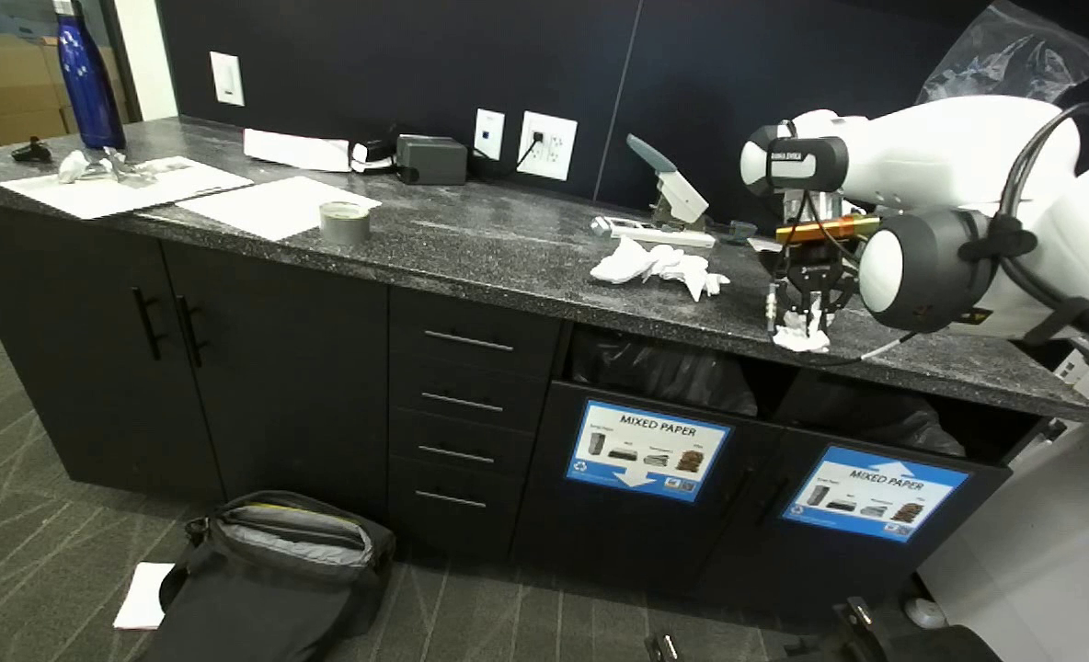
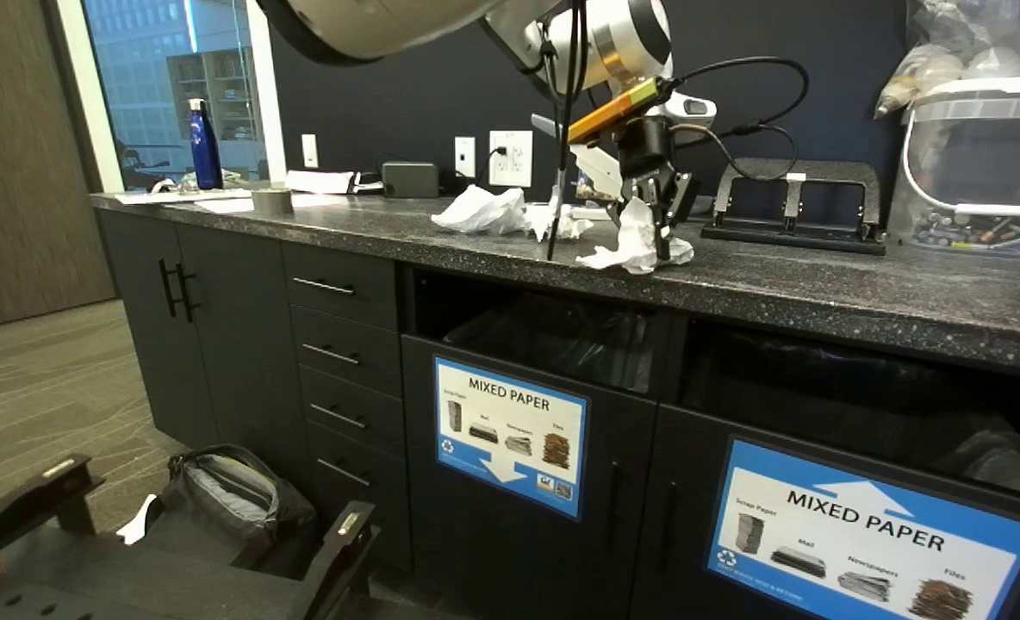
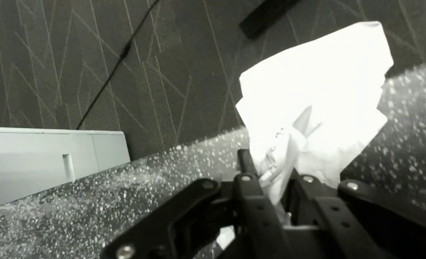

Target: Throw the papers on the countertop in the bin on the left

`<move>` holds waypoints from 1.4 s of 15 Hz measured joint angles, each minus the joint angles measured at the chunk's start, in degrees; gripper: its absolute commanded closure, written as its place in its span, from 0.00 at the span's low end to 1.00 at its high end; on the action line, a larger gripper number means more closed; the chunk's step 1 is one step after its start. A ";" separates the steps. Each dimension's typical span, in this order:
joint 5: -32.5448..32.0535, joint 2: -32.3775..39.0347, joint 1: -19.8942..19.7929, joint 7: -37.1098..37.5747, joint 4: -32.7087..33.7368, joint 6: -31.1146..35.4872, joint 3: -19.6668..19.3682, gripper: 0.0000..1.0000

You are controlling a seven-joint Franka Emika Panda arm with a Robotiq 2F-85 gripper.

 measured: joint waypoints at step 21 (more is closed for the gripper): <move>-10.71 -5.00 4.18 -30.56 -25.82 -26.01 -8.98 0.80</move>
